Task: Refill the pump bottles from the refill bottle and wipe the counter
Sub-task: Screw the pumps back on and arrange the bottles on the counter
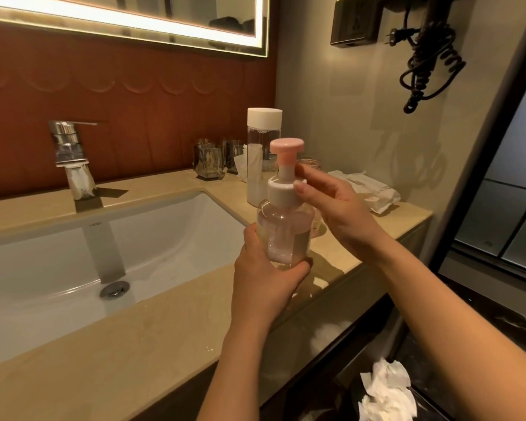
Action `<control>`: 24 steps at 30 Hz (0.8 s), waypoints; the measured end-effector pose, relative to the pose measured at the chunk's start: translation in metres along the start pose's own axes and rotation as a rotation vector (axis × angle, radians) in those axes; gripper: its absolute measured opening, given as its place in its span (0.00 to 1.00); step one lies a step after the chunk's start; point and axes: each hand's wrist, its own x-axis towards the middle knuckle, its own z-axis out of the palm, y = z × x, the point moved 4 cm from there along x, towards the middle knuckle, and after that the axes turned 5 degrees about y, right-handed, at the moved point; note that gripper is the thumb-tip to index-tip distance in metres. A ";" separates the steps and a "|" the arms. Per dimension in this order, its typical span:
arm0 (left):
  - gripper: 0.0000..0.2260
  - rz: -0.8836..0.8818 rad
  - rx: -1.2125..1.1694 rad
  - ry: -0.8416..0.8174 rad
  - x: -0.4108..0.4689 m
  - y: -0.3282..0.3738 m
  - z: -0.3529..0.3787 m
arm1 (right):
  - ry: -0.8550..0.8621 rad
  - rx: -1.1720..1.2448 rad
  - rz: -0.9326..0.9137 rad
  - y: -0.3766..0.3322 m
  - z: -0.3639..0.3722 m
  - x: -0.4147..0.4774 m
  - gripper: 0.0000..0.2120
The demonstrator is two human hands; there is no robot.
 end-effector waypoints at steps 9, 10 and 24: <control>0.32 -0.024 -0.018 0.011 0.001 -0.003 0.001 | 0.386 -0.179 -0.159 0.001 0.010 -0.008 0.16; 0.32 -0.026 -0.022 0.010 0.001 -0.003 0.002 | 0.389 -0.196 -0.147 0.001 0.010 -0.007 0.16; 0.33 -0.010 -0.007 -0.005 0.001 0.001 0.000 | 0.080 -0.219 -0.041 -0.009 0.006 0.013 0.17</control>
